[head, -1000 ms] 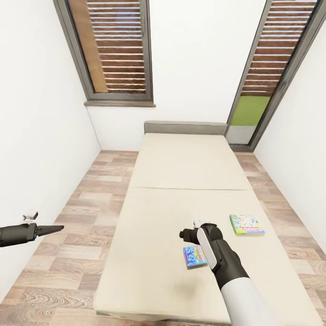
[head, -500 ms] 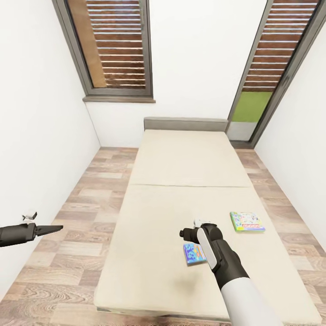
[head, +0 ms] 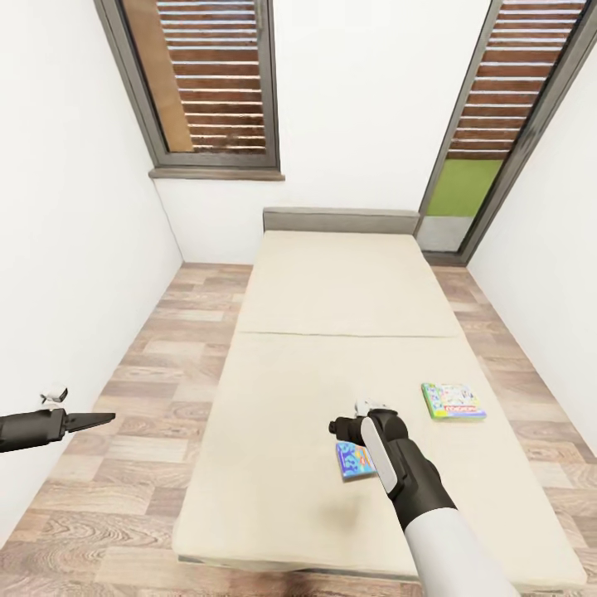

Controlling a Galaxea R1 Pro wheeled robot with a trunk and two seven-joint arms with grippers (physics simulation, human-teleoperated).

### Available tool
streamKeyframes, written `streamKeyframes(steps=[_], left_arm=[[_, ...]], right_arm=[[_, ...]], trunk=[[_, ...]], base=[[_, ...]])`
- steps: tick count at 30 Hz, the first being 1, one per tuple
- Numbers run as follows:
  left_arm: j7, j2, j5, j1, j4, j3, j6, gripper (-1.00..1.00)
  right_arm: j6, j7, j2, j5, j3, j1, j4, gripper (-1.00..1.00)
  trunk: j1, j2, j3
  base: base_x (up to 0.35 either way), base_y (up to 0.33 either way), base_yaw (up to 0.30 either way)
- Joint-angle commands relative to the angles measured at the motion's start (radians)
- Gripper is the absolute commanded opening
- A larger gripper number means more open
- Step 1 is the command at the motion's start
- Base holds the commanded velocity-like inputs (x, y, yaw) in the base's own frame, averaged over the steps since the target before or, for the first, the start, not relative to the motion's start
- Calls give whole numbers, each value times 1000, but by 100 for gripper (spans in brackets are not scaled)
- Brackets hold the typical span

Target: Put all the toys in the child's room - the three board games (two on the bed and one on the table), the two jigsaw puzzles on the table, and the tennis ball on the table - inside the toy box on the table in the child's room.

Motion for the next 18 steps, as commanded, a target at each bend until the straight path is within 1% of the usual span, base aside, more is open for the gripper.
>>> streamKeyframes(steps=[1, 18], left_arm=[[-4, 0, 0, -1, 0, 0, 11, 100], [-4, 0, 1, -1, 0, -1, 11, 100]], right_arm=[[2, -10, 0, -10, 1, -1, -1, 100], [-4, -11, 0, -9, 1, -1, -14, 100]], trunk=[[0, -2, -3], [0, -2, -31]], base=[[0, 0, 0], [0, 0, 0]])
